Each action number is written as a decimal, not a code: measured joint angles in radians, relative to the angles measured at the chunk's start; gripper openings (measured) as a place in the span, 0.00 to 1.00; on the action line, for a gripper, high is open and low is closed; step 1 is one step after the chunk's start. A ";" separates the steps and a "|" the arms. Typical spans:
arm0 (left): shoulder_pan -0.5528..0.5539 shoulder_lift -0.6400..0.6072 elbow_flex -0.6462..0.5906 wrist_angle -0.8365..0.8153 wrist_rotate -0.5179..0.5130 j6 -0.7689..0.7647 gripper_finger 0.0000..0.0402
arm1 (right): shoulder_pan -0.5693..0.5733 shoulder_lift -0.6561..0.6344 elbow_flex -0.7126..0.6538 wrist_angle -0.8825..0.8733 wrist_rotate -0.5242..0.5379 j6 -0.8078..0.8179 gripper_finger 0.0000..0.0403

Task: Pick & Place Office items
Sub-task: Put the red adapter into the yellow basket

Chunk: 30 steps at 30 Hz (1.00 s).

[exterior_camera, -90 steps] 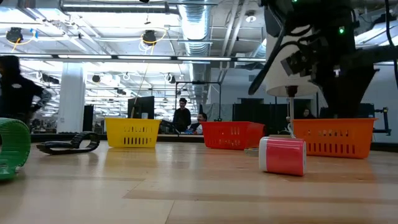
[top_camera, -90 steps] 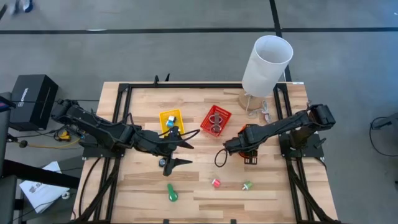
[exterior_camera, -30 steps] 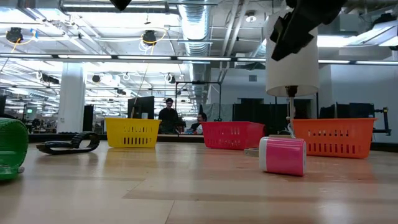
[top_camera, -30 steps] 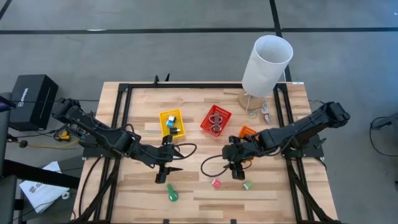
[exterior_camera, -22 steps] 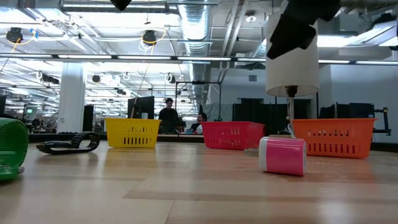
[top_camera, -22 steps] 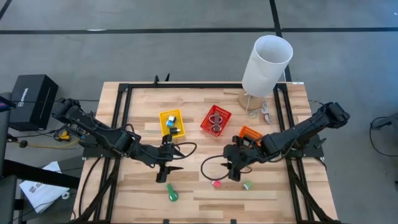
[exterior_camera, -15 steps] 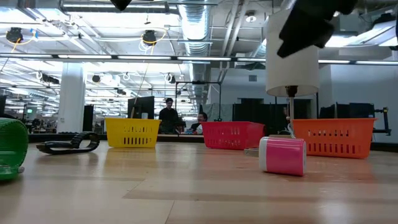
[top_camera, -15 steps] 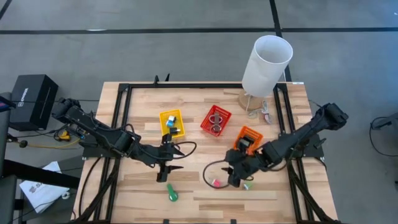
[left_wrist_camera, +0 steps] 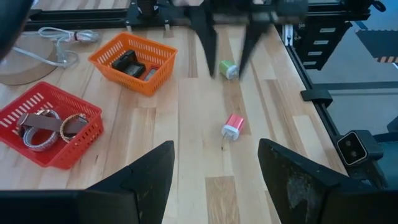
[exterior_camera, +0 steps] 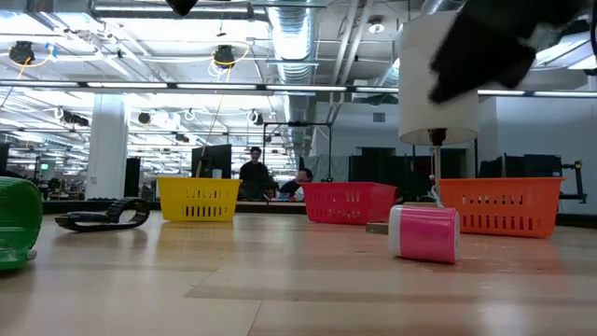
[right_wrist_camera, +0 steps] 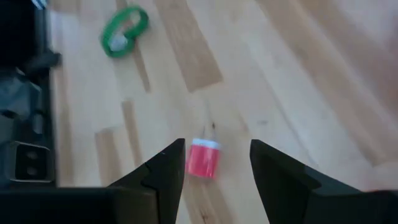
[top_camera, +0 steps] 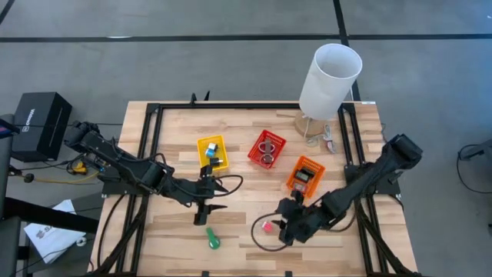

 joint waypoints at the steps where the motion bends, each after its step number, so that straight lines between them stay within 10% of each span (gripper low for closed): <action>1: 0.000 0.000 0.000 0.002 0.000 0.000 0.56 | 0.002 0.025 0.000 0.014 -0.005 0.009 0.43; 30: 0.001 0.000 0.000 0.025 0.001 0.015 0.56 | -0.002 0.289 0.117 0.037 -0.017 0.099 0.42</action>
